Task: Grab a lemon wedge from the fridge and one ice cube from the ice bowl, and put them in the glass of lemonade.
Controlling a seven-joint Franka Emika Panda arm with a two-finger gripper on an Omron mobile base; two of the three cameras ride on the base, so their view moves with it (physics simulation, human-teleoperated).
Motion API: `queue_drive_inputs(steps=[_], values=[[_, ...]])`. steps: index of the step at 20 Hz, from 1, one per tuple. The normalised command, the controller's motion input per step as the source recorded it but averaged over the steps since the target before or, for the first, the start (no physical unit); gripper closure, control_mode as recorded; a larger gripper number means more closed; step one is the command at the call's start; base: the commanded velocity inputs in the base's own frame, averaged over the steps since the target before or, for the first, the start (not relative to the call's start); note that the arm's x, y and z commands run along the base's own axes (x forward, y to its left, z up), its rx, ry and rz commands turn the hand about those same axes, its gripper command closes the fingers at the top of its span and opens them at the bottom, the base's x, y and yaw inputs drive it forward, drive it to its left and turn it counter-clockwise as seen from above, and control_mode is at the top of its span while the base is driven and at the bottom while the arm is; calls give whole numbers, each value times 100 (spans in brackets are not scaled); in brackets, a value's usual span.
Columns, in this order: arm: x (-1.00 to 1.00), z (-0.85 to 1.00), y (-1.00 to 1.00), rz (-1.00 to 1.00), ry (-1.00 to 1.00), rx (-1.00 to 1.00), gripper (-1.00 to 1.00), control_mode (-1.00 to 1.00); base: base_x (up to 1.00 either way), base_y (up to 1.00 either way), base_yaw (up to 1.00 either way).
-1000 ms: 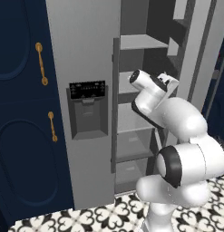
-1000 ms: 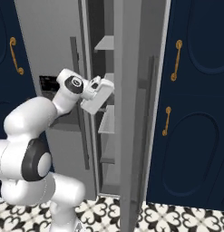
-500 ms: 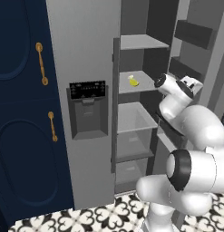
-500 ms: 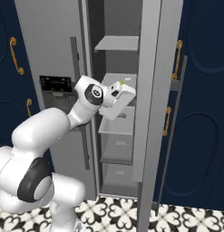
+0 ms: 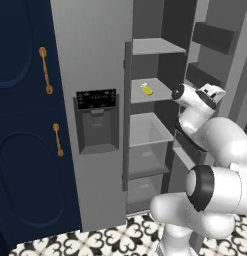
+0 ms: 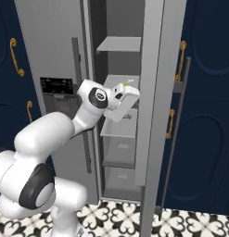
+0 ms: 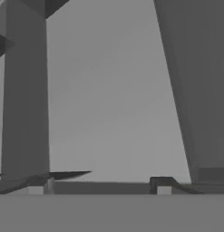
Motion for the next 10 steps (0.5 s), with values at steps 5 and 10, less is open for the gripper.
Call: queue_drive_inputs(steps=[5, 10], values=[[-11, 26, 50, 4, 0, 0, -100, -100, 0, 0, 0], [51, 3, 4, 14, -1, -6, -100, -100, 0, 0, 0]])
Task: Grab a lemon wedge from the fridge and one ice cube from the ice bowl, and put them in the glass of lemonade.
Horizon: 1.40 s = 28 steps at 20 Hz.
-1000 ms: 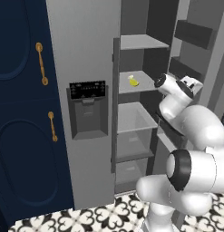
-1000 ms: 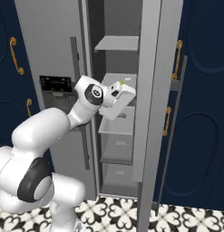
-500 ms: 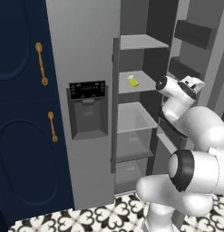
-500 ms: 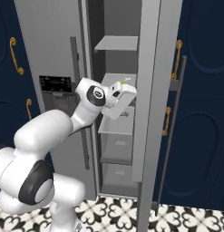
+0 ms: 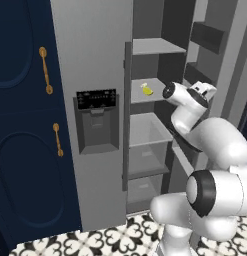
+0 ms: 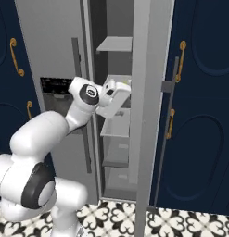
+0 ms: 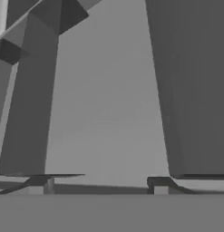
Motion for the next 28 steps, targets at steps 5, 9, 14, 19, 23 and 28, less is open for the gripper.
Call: queue_drive_inputs(steps=[5, 9, 14, 19, 23, 28], values=[[62, -20, -11, 42, 4, -20, -100, -100, 0, 0, 0], [-46, -36, -27, 53, -5, -11, -100, -100, 0, 0, 0], [-100, -61, -98, 27, -20, 0, -100, -100, 0, 0, 0], [-56, -8, -52, 15, -5, 0, -100, -100, 0, 0, 0], [0, 47, 7, 15, -9, -7, -100, -100, 0, 0, 0], [0, 18, -11, 5, -2, -10, -100, -100, 0, 0, 0]])
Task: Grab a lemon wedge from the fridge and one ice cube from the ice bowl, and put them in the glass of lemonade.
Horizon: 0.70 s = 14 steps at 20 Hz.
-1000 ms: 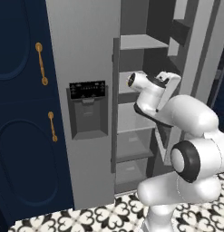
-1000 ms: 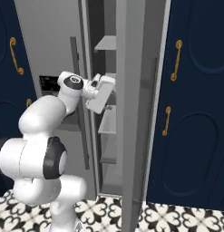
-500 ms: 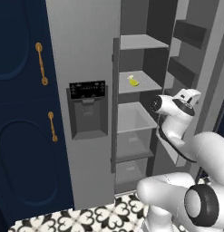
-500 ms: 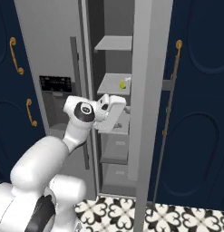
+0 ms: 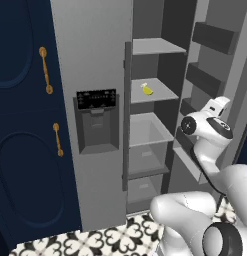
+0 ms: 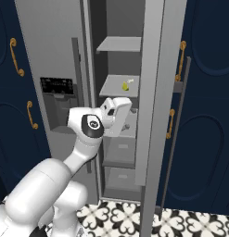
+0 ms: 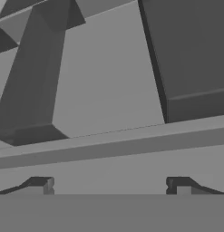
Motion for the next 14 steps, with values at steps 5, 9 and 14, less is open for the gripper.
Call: queue_drive_inputs(steps=[5, 9, 14], values=[[4, -1, -44, 0, 1, -10, -100, -100, 0, 0, 0], [19, 0, -25, 0, 6, -10, -100, -100, 0, 0, 0], [57, -15, -59, 0, 10, -8, -100, -100, 0, 0, 0]])
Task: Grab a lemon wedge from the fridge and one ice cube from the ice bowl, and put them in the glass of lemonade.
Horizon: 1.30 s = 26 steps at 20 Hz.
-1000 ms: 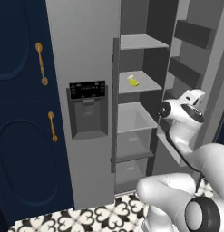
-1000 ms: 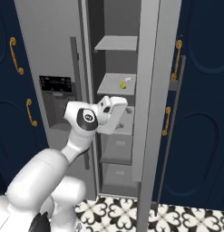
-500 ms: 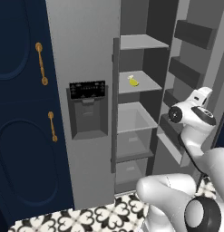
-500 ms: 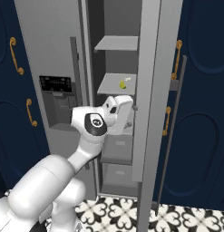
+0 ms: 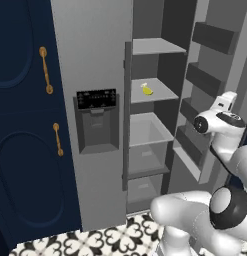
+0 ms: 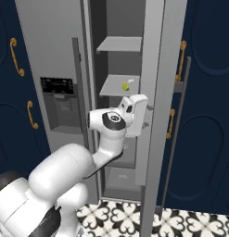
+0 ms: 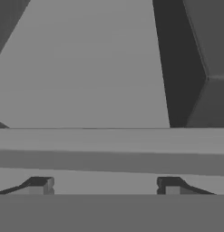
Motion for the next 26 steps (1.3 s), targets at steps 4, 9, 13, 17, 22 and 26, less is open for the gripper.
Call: queue_drive_inputs(steps=[4, 9, 13, 17, 22, 26], values=[[52, -2, -71, -1, 4, 0, -100, -100, 0, 0, 0], [-29, 17, -36, -3, 3, 5, -100, -100, 0, 0, 0], [-57, 92, 15, -1, 0, 5, -100, -100, 0, 0, 0], [-83, 67, 30, 0, 2, 17, -100, -100, 0, 0, 0], [-50, 40, 79, 0, -14, 27, -100, -100, 0, 0, 0], [-40, 12, 97, 0, -19, 37, -100, -100, 0, 0, 0]])
